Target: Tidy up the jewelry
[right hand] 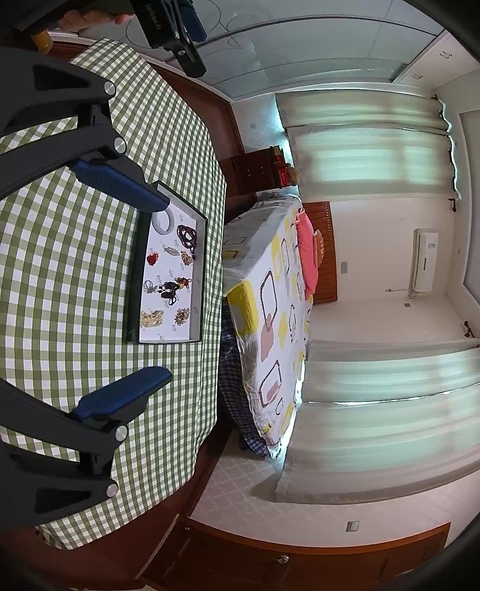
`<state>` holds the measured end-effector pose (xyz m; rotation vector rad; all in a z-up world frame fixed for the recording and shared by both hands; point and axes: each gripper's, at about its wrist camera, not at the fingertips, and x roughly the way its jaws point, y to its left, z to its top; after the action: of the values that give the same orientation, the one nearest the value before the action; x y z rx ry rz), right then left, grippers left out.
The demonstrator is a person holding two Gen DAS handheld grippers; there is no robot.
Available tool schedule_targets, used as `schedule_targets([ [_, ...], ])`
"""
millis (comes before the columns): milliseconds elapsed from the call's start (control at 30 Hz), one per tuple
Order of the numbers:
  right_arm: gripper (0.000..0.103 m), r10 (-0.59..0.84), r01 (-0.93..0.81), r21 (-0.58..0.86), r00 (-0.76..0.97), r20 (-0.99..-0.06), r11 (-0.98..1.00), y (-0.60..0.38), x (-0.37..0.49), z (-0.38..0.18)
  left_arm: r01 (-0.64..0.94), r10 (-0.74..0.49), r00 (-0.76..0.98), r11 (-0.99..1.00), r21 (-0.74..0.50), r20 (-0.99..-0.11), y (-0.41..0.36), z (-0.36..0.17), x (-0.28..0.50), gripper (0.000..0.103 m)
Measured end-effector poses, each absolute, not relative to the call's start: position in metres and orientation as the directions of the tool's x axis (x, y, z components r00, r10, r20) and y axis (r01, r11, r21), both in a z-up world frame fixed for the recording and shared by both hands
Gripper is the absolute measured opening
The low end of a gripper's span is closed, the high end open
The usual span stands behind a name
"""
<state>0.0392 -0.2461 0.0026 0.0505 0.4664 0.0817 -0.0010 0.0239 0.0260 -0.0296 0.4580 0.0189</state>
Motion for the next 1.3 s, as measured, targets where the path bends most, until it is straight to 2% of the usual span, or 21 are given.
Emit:
schedule_targets([
  [1300, 0.083, 0.088, -0.067, 0.062, 0.891, -0.445, 0.996, -0.2419, 0.032, 0.0062, -0.026, 0.011, 0.895, 0.999, -0.029, -0.446, 0.0242, 0.0222, -0.0036, 0.099],
])
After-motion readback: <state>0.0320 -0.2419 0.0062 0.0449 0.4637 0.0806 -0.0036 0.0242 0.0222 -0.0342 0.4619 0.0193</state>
